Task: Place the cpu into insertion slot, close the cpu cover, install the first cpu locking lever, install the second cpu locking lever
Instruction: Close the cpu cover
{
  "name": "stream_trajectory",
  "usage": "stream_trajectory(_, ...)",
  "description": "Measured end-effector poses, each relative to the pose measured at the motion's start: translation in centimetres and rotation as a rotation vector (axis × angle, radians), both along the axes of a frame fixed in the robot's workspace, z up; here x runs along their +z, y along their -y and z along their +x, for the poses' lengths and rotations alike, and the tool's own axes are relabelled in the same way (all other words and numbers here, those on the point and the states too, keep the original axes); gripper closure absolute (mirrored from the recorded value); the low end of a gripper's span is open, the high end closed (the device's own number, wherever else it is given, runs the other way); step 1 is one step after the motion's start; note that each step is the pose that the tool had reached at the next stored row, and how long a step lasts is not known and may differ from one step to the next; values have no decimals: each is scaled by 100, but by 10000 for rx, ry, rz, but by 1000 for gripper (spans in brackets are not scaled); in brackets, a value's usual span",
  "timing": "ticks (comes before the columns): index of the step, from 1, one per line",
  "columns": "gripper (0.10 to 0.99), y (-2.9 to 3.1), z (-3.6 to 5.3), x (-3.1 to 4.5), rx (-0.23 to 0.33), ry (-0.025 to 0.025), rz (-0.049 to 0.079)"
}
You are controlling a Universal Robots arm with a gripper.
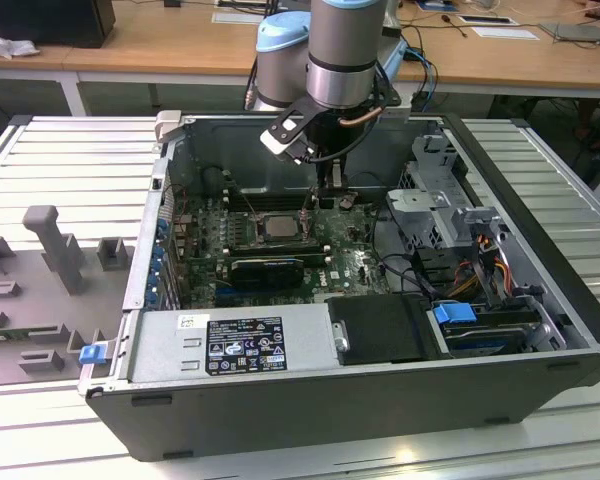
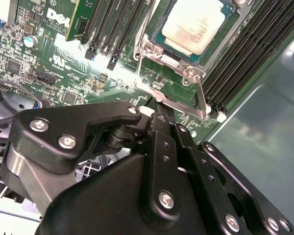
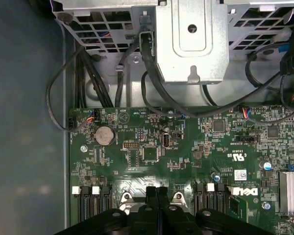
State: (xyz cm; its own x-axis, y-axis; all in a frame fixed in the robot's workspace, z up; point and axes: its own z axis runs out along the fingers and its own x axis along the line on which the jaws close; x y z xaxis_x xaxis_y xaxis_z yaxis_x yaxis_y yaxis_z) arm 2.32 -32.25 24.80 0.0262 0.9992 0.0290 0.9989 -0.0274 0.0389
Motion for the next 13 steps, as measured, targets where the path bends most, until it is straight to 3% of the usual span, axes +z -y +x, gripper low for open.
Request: stream_trajectory(13, 980, 0, -101, 0, 0, 0, 0)
